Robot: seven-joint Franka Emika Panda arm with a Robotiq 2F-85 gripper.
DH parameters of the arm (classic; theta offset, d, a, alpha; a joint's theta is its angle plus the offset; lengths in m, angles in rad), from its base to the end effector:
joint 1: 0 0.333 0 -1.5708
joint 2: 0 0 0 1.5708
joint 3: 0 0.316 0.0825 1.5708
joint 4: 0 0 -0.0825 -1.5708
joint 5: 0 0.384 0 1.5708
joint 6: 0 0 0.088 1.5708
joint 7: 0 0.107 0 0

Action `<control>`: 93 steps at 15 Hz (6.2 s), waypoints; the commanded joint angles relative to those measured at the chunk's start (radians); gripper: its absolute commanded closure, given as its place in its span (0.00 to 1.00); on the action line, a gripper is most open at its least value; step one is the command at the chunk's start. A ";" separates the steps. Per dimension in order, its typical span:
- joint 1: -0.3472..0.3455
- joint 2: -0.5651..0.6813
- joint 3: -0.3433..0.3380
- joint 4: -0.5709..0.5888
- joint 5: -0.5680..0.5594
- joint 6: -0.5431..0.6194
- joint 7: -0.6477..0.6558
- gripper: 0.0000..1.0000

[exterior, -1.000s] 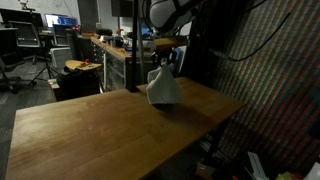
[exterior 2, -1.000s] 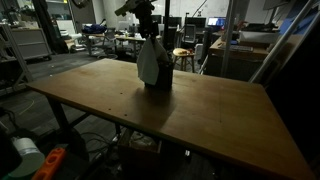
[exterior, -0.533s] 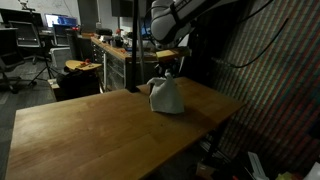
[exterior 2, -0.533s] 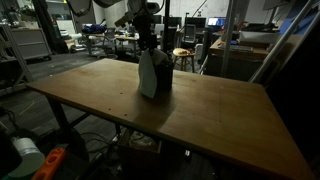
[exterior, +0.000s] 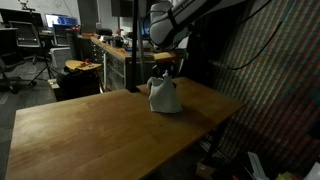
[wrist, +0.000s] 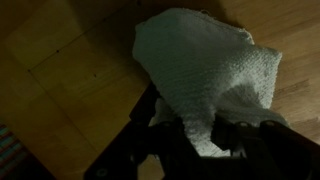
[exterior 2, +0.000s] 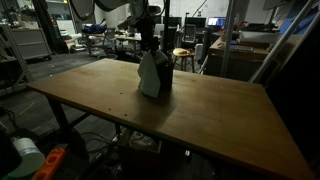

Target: Stuff the towel into the box

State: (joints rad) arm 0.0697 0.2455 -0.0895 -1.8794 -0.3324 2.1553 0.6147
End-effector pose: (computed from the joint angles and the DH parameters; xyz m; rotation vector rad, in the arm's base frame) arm 0.6188 -0.0227 0.3861 2.7851 -0.6389 0.1677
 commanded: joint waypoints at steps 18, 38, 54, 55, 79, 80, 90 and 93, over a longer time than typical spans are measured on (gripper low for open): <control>-0.015 0.242 -0.076 0.142 0.037 0.116 0.116 0.93; 0.003 -0.057 -0.019 0.022 0.057 0.093 0.005 0.25; -0.008 -0.017 0.014 0.004 0.070 0.065 -0.052 1.00; -0.007 -0.006 0.014 0.008 0.069 0.063 -0.053 1.00; 0.016 0.178 -0.035 0.146 0.049 0.075 -0.012 1.00; 0.017 0.184 -0.035 0.144 0.051 0.072 -0.012 1.00; 0.024 0.263 -0.039 0.175 0.066 0.072 -0.009 1.00; 0.023 0.223 -0.033 0.171 0.076 0.058 -0.020 0.67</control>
State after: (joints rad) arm 0.0793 0.4730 -0.1184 -1.7296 -0.2704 2.2307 0.5979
